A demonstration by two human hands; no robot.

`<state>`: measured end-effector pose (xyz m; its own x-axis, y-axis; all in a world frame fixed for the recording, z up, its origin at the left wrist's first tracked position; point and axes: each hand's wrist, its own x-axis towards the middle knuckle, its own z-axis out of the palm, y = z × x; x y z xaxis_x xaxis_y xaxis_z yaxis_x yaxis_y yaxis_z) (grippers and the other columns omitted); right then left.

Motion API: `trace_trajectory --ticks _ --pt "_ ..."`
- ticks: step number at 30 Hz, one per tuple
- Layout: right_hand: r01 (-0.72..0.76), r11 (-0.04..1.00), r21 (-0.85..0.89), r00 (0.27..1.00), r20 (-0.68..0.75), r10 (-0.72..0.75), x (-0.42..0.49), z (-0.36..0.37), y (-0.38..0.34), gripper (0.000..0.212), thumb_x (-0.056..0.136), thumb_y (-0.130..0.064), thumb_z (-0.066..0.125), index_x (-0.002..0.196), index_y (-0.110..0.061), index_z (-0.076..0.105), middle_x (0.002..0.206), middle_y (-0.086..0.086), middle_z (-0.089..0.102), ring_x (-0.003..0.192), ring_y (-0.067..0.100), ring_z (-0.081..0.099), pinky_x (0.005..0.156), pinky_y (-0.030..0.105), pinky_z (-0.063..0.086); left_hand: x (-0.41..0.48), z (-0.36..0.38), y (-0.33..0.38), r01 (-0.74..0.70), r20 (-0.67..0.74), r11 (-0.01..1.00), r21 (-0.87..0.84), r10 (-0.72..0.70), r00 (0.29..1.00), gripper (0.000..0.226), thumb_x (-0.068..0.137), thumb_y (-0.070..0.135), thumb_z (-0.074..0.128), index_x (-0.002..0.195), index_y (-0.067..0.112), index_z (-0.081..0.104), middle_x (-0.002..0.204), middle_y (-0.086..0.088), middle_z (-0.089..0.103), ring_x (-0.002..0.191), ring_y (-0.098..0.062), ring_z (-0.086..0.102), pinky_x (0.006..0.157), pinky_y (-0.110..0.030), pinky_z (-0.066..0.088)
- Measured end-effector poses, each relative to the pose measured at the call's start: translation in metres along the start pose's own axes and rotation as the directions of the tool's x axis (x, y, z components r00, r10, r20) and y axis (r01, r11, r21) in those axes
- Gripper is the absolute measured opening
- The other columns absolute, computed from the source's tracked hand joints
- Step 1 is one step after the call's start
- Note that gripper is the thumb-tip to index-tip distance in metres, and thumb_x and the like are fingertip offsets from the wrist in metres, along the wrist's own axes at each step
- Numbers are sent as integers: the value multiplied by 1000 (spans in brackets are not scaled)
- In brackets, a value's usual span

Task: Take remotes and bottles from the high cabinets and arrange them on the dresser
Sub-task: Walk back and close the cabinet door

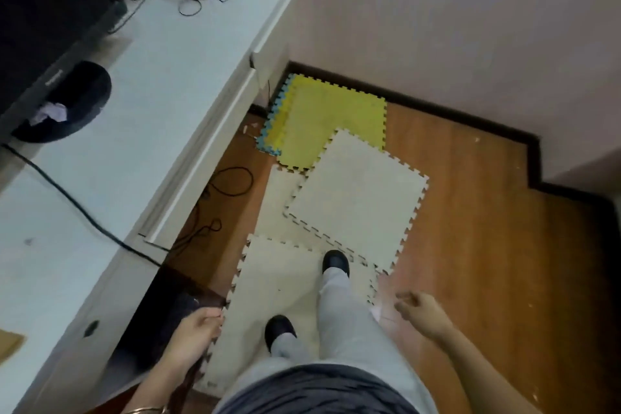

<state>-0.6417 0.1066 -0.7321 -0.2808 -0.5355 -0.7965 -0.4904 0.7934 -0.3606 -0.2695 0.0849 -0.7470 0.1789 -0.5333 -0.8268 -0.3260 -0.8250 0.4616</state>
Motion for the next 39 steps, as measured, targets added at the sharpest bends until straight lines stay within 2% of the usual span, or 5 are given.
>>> trace_trajectory --ticks 5,9,21,29,39 --pt "-222 954 203 975 55 215 19 -14 26 39 92 -8 51 128 5 48 105 14 54 78 21 53 56 22 39 26 28 68 -7 60 996 88 2 998 11 85 14 58 93 10 64 84 -6 65 90 -26 59 78 -31 37" --pt "-293 907 303 956 93 278 57 -47 14 37 93 -15 50 127 1 49 110 15 59 79 21 55 61 26 40 57 61 133 -41 66 991 128 32 997 21 91 9 53 110 6 60 104 -14 63 94 -25 58 74 -27 41" --pt "-56 925 375 996 -38 76 188 -217 -109 33 92 -11 49 124 -1 52 119 18 58 83 19 57 76 28 43 117 108 303 -93 -5 993 70 93 996 18 92 17 52 108 12 59 97 -4 63 86 -18 59 64 -24 41" --pt "-171 891 421 985 43 169 265 -253 -169 26 91 -14 51 116 -6 54 93 8 59 72 16 54 60 27 36 202 131 403 42 11 995 88 -44 999 28 93 7 49 117 -4 57 76 -7 53 60 -17 48 49 -26 31" --pt "-108 850 516 976 -107 188 366 -350 -274 23 88 -10 54 110 -3 60 85 7 57 67 17 54 58 25 38 294 159 593 -73 132 997 38 67 989 27 91 8 54 116 -2 58 104 -17 61 78 -21 56 70 -29 39"
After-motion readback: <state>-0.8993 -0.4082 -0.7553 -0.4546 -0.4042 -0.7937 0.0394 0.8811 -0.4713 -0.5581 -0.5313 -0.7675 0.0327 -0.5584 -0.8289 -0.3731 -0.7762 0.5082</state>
